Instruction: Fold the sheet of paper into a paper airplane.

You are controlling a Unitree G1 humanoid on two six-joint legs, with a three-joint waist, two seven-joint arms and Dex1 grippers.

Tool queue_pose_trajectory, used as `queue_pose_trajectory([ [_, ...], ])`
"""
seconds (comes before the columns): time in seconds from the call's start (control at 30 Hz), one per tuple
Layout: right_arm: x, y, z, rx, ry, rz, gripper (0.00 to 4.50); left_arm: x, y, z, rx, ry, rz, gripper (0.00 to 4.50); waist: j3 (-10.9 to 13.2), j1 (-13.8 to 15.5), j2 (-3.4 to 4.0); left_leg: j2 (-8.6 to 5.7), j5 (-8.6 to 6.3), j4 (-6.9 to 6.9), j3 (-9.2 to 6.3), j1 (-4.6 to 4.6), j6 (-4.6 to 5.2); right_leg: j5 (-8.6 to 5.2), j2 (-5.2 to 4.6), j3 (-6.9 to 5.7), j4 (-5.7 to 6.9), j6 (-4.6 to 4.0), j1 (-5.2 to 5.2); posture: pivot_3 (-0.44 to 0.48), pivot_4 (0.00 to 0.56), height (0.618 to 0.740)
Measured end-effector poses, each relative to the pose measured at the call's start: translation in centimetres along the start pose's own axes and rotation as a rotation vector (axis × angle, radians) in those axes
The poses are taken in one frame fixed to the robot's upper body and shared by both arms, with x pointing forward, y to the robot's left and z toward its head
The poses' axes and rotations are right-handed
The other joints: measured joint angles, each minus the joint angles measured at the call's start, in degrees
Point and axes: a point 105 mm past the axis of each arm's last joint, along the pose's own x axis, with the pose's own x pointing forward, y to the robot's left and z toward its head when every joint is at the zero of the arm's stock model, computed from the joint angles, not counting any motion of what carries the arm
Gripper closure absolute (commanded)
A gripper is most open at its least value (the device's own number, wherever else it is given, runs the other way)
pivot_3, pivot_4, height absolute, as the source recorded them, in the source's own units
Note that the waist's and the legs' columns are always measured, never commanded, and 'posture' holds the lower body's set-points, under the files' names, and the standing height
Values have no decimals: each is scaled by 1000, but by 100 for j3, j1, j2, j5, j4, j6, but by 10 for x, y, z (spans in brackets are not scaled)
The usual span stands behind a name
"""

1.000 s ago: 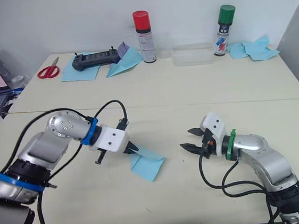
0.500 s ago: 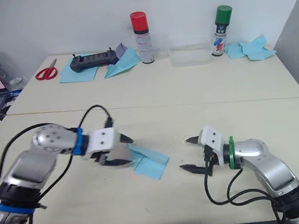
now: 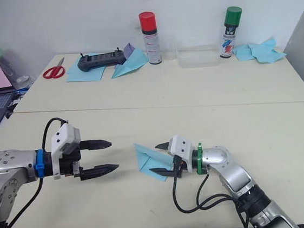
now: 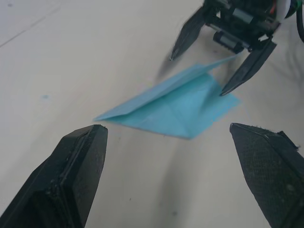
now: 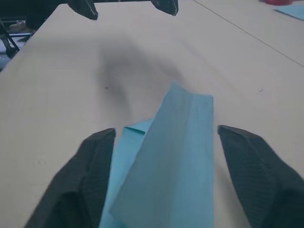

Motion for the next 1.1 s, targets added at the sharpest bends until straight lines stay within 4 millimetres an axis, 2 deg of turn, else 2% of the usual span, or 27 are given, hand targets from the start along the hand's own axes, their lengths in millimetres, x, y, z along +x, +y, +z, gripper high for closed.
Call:
queue_pose_trajectory([
  [0.2,-13,-3,-5,-40,30,14,4349,2,-4,-4,-24,-17,46,0,0,-33,0,0,0,-2,1,3,0,1,1,1,0,-1,1,0,150,740],
  [0.23,-16,-2,-6,-46,37,22,4467,2,-4,-4,-26,-23,50,0,0,-27,0,0,0,-2,1,3,0,0,1,1,0,-1,2,0,150,740],
  [0.5,-65,-2,-9,-73,92,81,4467,5,-2,-3,-31,-39,75,0,1,-4,1,-2,0,-2,6,8,0,0,-1,6,-1,1,5,0,150,740],
  [0.63,-72,7,-13,-67,107,120,4467,13,-5,-1,-34,-56,50,0,1,-11,1,-3,0,-1,8,8,0,-1,-1,8,-1,1,6,0,150,740],
  [0.73,-70,10,-11,-42,87,133,3922,20,-8,0,-33,-62,27,0,1,-22,1,-3,0,0,9,9,0,0,-1,11,-1,2,6,0,150,740],
  [0.9,-70,15,-1,-63,79,160,2156,21,-8,2,-23,-67,24,0,1,-28,1,-4,0,0,10,9,0,0,-1,11,-1,2,6,0,150,740],
  [1.0,-82,17,5,-73,109,186,1035,23,-8,1,-27,-63,18,0,1,-26,1,-5,0,0,11,9,0,0,-4,12,-2,3,7,0,150,740],
  [1.1,-84,13,24,-1,66,177,1035,25,-5,0,-34,-69,22,0,1,-27,1,-4,0,1,9,10,0,1,-3,11,0,2,8,0,150,740],
])
